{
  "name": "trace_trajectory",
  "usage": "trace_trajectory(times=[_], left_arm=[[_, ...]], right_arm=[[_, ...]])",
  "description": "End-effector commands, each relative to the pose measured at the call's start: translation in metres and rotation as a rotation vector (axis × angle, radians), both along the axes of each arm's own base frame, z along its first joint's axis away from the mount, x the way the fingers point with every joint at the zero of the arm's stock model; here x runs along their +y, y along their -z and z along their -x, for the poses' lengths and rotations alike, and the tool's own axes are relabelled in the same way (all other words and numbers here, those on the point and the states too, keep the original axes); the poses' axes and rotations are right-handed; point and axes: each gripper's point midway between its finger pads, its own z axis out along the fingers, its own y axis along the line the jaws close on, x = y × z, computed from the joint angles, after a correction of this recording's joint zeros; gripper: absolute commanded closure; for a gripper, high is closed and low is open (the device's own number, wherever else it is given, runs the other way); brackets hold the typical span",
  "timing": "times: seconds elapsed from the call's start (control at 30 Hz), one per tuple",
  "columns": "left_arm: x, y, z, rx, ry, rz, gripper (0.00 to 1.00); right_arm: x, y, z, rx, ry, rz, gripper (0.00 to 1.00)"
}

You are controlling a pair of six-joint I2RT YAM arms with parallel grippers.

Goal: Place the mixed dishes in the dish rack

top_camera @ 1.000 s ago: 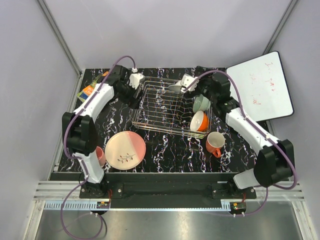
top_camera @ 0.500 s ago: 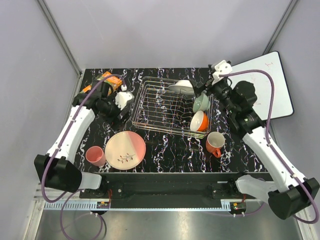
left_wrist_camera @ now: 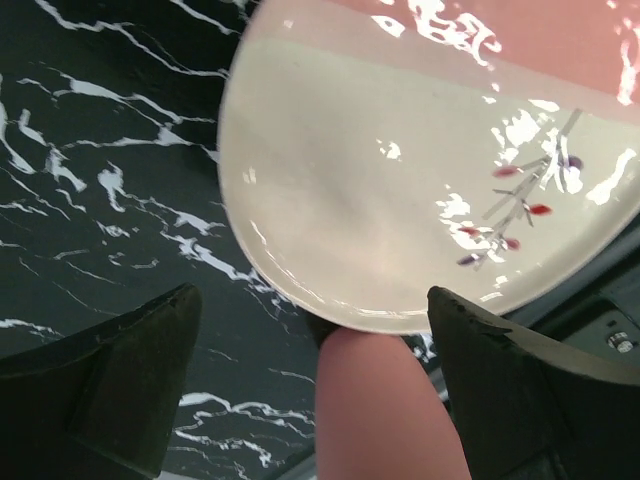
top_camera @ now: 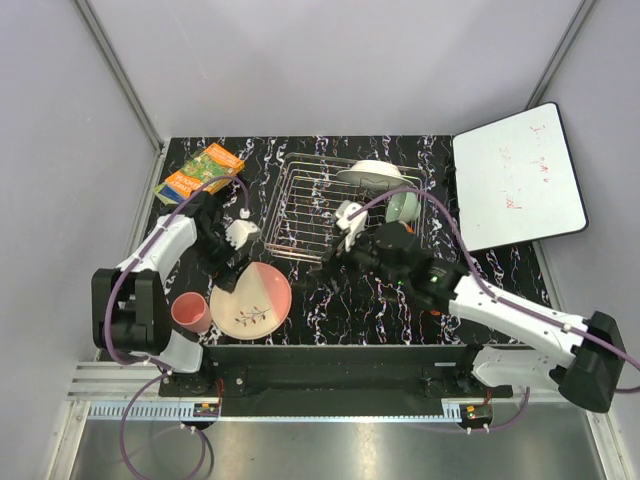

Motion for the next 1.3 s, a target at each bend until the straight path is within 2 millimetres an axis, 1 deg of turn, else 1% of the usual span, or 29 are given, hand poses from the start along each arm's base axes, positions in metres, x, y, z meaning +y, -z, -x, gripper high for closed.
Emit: trace_trajectory(times=[0.0, 0.03, 0.07, 0.1, 0.17, 0.23, 0.27, 0.33, 0.43, 0.47, 0.53, 0.57, 0.63, 0.7, 0.9, 1.0, 1.03, 1.1, 1.2, 1.23, 1.27], left_arm=[[0.009, 0.010, -0.034, -0.095, -0.020, 0.015, 0.01], [0.011, 0.016, -0.036, -0.081, -0.029, 0.020, 0.01], [0.012, 0.018, -0.038, -0.080, -0.036, 0.023, 0.01], [0.016, 0.021, -0.043, -0.085, -0.056, 0.032, 0.01], [0.019, 0.030, -0.043, -0.060, -0.066, 0.042, 0.01], [0.017, 0.037, -0.046, -0.050, -0.066, 0.060, 0.01], [0.016, 0.040, -0.045, -0.040, -0.066, 0.068, 0.01], [0.010, 0.046, -0.043, -0.015, -0.063, 0.099, 0.03], [0.005, 0.053, -0.039, 0.014, -0.052, 0.129, 0.12], [0.004, 0.054, -0.039, 0.019, -0.050, 0.135, 0.16], [0.001, 0.058, -0.038, 0.034, -0.046, 0.152, 0.20], [0.000, 0.059, -0.037, 0.039, -0.043, 0.158, 0.22], [-0.002, 0.061, -0.037, 0.049, -0.041, 0.171, 0.30], [-0.004, 0.064, -0.034, 0.066, -0.035, 0.180, 0.40], [-0.007, 0.069, -0.022, 0.119, -0.027, 0.201, 0.47], [-0.007, 0.068, -0.018, 0.131, -0.020, 0.205, 0.55], [-0.007, 0.068, -0.017, 0.138, -0.018, 0.205, 0.59], [-0.007, 0.067, -0.015, 0.141, -0.010, 0.202, 0.64], [-0.006, 0.066, -0.013, 0.151, -0.003, 0.198, 0.76], [-0.006, 0.064, -0.014, 0.149, 0.000, 0.198, 0.83], [-0.005, 0.063, -0.014, 0.147, 0.002, 0.197, 0.86]], right_arm=[[0.019, 0.031, 0.009, 0.073, 0.022, 0.037, 0.10], [0.024, 0.029, 0.008, 0.064, 0.019, 0.020, 0.10], [0.029, 0.040, 0.008, 0.084, 0.017, 0.038, 0.10], [0.031, 0.045, 0.010, 0.086, 0.017, 0.047, 0.10], [0.037, 0.056, 0.013, 0.096, 0.006, 0.062, 0.11], [0.038, 0.061, 0.010, 0.086, 0.029, 0.067, 0.12], [0.040, 0.068, 0.010, 0.094, 0.030, 0.078, 0.13], [0.043, 0.073, 0.009, 0.097, 0.030, 0.087, 0.14], [0.048, 0.089, 0.007, 0.109, 0.027, 0.123, 0.14], [0.049, 0.093, 0.007, 0.112, 0.022, 0.130, 0.15], [0.051, 0.097, 0.006, 0.115, 0.019, 0.135, 0.15], [0.051, 0.104, 0.007, 0.121, 0.015, 0.150, 0.15], [0.053, 0.110, 0.007, 0.129, 0.011, 0.158, 0.15], [0.053, 0.114, 0.006, 0.127, 0.012, 0.168, 0.16], [0.050, 0.125, 0.004, 0.110, 0.003, 0.217, 0.15], [0.051, 0.130, 0.003, 0.099, -0.004, 0.235, 0.15], [0.051, 0.132, 0.002, 0.096, -0.006, 0.245, 0.15], [0.051, 0.136, 0.002, 0.093, -0.007, 0.256, 0.15], [0.052, 0.138, 0.000, 0.087, -0.009, 0.263, 0.14], [0.052, 0.139, 0.000, 0.086, -0.009, 0.266, 0.13], [0.054, 0.139, 0.000, 0.081, -0.014, 0.262, 0.12]])
